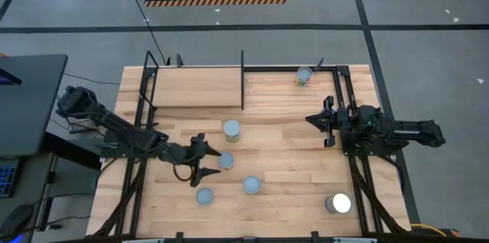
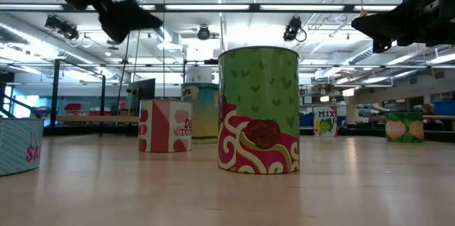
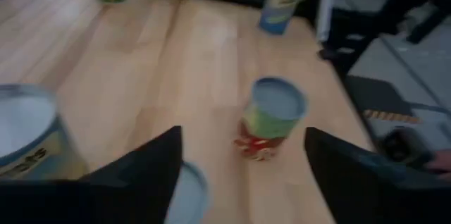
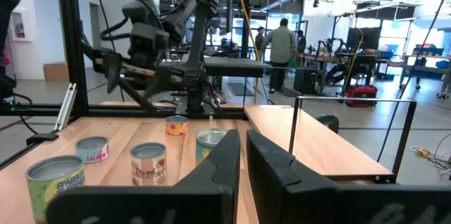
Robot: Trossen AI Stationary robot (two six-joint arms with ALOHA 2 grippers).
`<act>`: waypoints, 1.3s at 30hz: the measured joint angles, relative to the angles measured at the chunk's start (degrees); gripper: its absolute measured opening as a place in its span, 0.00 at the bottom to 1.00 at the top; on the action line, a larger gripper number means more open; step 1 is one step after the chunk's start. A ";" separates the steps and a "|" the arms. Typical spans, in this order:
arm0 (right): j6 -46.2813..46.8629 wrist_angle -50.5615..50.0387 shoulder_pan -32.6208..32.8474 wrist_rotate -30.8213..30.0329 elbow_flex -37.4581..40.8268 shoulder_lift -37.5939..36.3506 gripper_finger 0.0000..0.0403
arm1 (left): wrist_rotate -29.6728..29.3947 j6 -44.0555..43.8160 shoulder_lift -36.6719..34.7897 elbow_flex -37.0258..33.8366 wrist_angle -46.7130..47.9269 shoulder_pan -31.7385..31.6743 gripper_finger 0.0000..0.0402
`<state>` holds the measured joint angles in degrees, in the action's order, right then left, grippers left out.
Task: Pick and place cans onto a shelf
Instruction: Put the canned diced tomato on the shelf
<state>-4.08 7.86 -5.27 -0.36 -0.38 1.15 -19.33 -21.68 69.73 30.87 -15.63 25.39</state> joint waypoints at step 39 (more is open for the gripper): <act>0.00 0.14 0.00 0.00 0.01 0.02 0.09 | 0.92 4.47 27.11 0.04 -12.55 -4.94 0.93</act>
<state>-4.08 7.99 -5.28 -0.36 -0.37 1.17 -18.42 -17.22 96.84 30.92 -28.18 20.44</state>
